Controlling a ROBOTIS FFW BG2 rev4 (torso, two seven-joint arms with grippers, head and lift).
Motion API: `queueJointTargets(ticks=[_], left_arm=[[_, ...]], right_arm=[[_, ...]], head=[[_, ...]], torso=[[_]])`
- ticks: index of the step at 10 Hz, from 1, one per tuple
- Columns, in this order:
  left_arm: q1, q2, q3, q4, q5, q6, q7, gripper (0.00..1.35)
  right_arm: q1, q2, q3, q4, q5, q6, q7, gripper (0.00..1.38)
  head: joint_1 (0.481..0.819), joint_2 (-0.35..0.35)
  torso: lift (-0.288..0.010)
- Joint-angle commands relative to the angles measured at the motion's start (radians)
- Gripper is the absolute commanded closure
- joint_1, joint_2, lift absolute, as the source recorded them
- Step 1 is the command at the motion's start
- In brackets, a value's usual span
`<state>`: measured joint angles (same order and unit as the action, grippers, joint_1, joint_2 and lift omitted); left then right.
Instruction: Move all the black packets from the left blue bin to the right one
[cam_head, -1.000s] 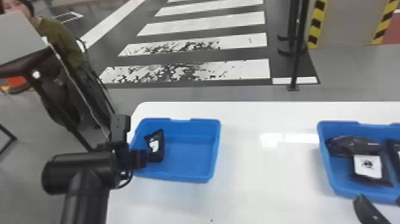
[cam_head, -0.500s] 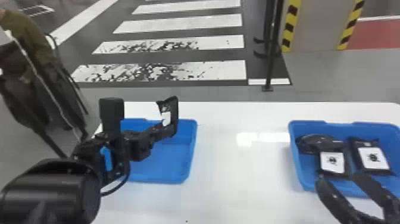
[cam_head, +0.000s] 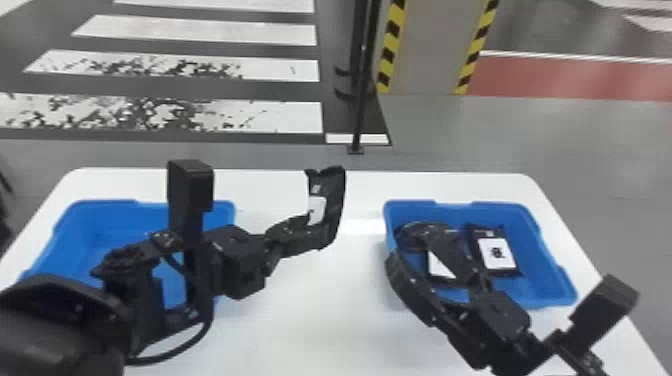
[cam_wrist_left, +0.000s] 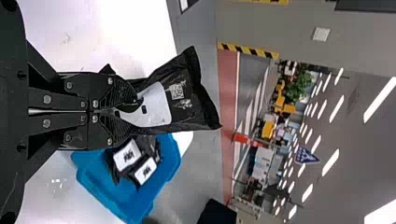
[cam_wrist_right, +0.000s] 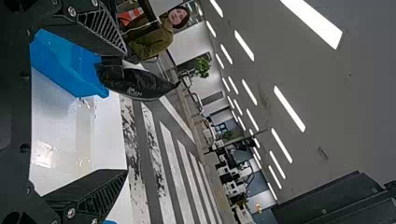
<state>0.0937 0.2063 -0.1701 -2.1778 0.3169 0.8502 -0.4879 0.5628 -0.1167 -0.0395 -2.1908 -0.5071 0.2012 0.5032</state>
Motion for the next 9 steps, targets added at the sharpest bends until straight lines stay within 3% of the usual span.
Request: queueJointTargets(ticks=[1,7,8,9], left_arm=[[-0.015,0.004,-0.049,0.0,0.028,0.004,0.0,1.21],[-0.03,0.01,-0.151,0.002,0.118,0.019,-0.001,1.21],[-0.03,0.008,-0.161,0.002,0.132,0.016,-0.001,1.21],[-0.032,0.008,-0.165,0.002,0.136,0.016,-0.003,1.21]], right_arm=[[-0.03,-0.006,0.016,0.015,-0.009,0.0,0.0,0.13],[-0.146,-0.035,0.065,0.086,-0.071,0.002,-0.023,0.16],[-0.155,-0.034,0.069,0.106,-0.093,0.007,-0.025,0.31],[-0.163,-0.032,0.069,0.113,-0.097,0.007,-0.032,0.82]], head=[[0.695,-0.129],[0.695,-0.213],[0.695,-0.216],[0.695,-0.217]], torso=[[-0.14],[-0.14],[-0.14],[-0.14]])
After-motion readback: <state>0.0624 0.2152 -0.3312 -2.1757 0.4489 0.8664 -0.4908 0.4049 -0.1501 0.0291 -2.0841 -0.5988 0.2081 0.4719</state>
